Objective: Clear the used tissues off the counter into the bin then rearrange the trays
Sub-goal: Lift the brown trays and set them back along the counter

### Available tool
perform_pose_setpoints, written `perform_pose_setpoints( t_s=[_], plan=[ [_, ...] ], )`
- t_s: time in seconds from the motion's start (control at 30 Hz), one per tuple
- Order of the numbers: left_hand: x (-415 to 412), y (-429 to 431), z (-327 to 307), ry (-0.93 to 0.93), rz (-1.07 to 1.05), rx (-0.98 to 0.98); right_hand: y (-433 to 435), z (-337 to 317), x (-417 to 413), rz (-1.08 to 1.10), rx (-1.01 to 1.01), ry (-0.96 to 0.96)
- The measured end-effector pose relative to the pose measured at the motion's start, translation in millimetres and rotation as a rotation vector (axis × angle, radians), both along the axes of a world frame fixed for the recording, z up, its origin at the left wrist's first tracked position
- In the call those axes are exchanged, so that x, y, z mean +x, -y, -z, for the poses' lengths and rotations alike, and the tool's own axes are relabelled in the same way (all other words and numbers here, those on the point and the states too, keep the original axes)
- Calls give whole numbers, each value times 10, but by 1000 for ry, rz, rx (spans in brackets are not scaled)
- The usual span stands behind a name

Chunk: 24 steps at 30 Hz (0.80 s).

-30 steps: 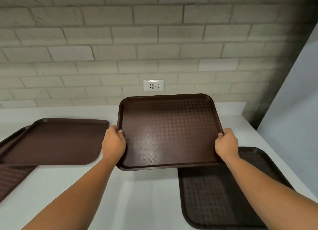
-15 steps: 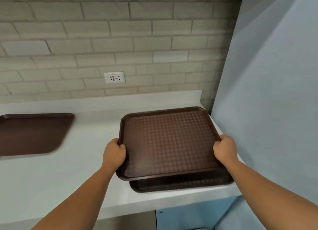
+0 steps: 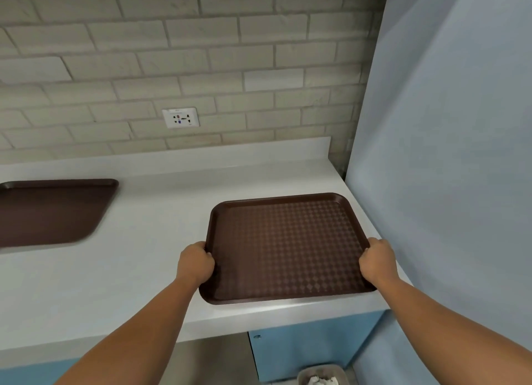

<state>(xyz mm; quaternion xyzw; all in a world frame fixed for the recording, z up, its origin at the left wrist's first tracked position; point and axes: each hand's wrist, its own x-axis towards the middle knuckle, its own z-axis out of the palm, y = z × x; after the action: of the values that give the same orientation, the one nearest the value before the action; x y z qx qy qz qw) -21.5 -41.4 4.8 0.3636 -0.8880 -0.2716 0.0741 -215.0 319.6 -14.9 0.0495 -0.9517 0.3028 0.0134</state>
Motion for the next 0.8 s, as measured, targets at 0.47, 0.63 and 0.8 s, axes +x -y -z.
perform_pose_setpoints(
  t_s=[0.47,0.63,0.8],
  plan=[
    [-44,50,89,155,-28,-77,85,114,-97,-39,52,21],
    [-25,84,103,170,-40,-90,88,135,-131,-103,75,-7],
    [28,142,92,132,-60,-16,225,-3,-132,-75,181,14]
  ],
)
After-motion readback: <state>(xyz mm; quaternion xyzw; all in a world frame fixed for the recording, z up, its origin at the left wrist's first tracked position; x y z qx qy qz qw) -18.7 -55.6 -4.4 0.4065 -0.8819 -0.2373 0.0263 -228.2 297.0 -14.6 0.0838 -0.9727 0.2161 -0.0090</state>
